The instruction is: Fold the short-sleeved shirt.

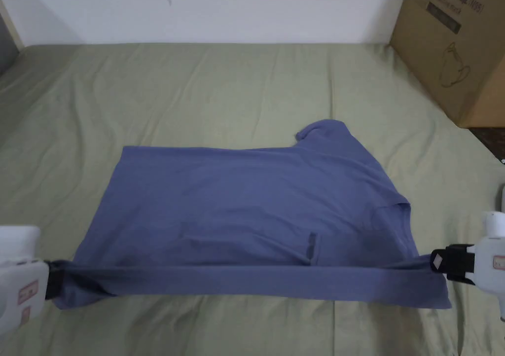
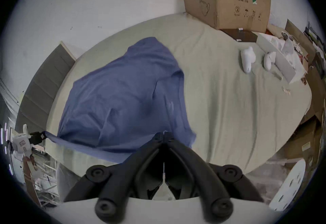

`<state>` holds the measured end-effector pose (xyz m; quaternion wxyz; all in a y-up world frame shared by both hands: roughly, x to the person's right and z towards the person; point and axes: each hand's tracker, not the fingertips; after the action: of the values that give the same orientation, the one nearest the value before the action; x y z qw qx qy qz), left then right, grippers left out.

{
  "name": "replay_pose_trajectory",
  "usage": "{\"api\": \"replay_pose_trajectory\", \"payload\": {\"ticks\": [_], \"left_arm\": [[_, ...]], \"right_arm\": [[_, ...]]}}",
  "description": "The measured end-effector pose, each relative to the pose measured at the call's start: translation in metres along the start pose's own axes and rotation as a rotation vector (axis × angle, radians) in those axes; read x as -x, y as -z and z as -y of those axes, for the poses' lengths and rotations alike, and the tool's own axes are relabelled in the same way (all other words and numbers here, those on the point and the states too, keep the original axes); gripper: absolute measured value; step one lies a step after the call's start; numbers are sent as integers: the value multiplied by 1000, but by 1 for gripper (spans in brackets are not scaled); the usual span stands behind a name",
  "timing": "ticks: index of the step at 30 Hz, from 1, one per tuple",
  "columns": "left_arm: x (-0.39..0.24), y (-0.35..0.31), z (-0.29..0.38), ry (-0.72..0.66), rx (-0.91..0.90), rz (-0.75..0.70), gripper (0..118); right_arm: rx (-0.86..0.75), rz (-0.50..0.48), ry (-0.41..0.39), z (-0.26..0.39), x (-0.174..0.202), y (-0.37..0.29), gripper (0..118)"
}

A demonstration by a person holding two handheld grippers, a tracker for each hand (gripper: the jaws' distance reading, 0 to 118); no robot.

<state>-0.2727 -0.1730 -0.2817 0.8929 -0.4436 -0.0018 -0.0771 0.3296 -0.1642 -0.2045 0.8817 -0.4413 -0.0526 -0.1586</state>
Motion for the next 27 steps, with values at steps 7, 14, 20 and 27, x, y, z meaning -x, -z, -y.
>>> {"api": "replay_pose_trajectory", "payload": {"ticks": [7,14,20,27], "left_arm": [[-29,72,-59,122,40,-11,25],[-11,52,-56,57,25,-12,104],[16,15,-17,-114,16,119,94],[14,34,40,-168,123,122,0]], "right_arm": [[46,54,54,-31,-1,77,0],[-6,65,-9,-32,14,59,77],[-41,39,-59,-14,29,22,66],[57,23,-46,39,31,37,0]]}}
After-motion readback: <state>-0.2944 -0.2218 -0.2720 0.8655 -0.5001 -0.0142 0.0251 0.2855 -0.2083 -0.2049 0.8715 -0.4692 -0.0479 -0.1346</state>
